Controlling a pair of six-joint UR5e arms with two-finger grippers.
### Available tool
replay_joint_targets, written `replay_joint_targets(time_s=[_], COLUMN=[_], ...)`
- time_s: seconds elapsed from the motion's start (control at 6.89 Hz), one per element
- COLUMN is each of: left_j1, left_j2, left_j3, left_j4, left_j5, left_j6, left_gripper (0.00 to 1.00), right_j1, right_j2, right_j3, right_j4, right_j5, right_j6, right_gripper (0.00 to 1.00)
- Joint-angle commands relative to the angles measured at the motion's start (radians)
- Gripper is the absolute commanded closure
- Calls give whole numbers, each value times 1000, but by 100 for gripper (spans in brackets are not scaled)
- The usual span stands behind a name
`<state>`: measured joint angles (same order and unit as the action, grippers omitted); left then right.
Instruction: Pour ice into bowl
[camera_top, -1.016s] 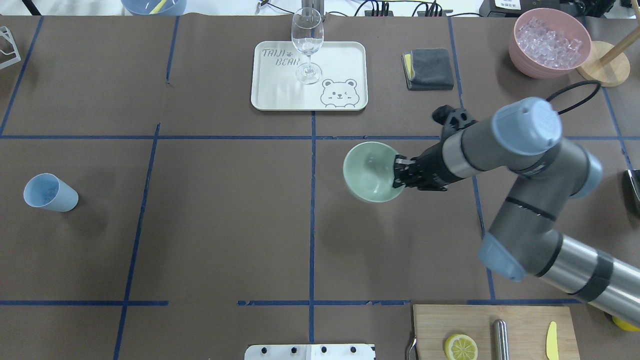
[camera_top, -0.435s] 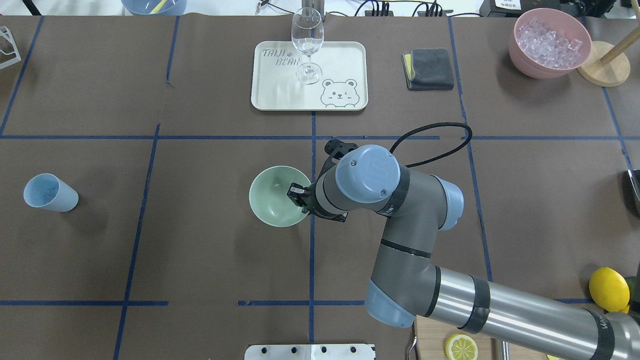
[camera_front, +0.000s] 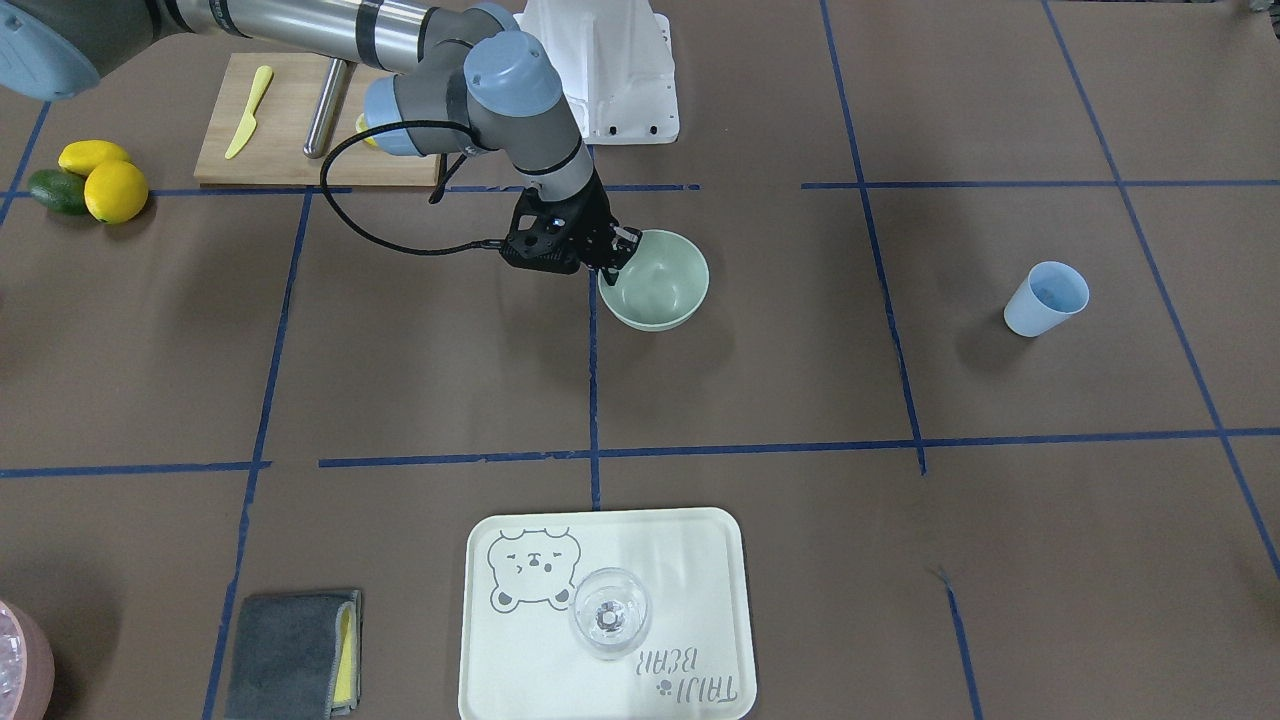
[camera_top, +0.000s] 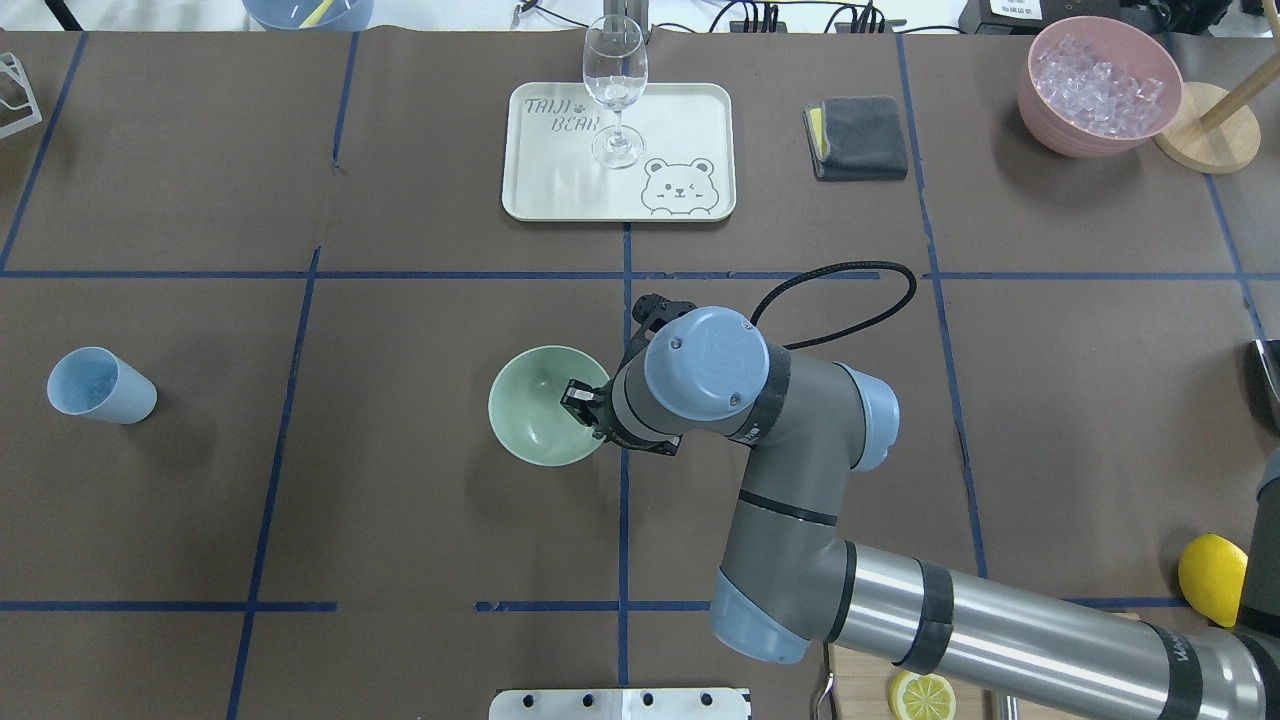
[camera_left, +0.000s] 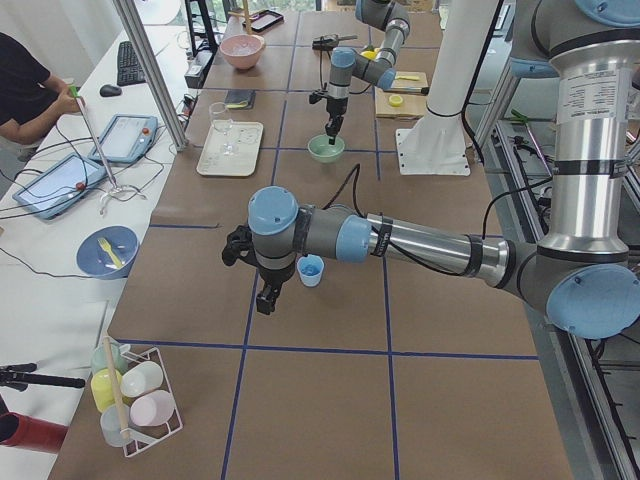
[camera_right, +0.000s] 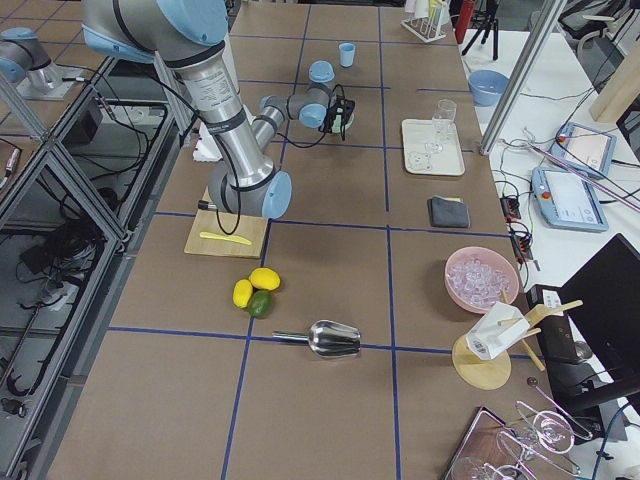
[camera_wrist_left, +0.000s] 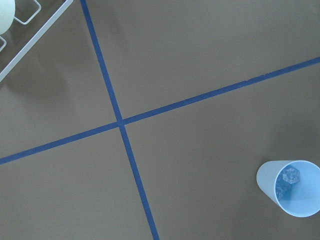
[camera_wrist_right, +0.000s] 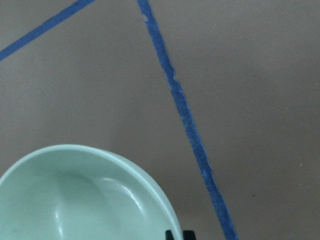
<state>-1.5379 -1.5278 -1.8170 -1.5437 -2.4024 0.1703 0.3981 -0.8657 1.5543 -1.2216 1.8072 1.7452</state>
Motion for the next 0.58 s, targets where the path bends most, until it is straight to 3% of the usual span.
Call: replay_joint_targets(time_s=[0.0, 0.15, 0.29, 0.44], left_j1=[1, 2, 12, 15], left_j2=[0, 0, 0, 0], left_j3=[-2, -2, -2, -1], left_j4=[0, 0, 0, 2], left_j5=[-14, -14, -14, -32], left_j6=[0, 0, 0, 0], left_gripper=[0, 0, 0, 0], right_j1=[-2, -4, -4, -2], right_j2=[27, 27, 27, 25], right_j3=[-40, -39, -37, -24], right_j4=[1, 4, 1, 4], right_j5=[-8, -8, -8, -5], right_j6=[5, 7, 19, 19], right_gripper=[100, 71, 1, 0])
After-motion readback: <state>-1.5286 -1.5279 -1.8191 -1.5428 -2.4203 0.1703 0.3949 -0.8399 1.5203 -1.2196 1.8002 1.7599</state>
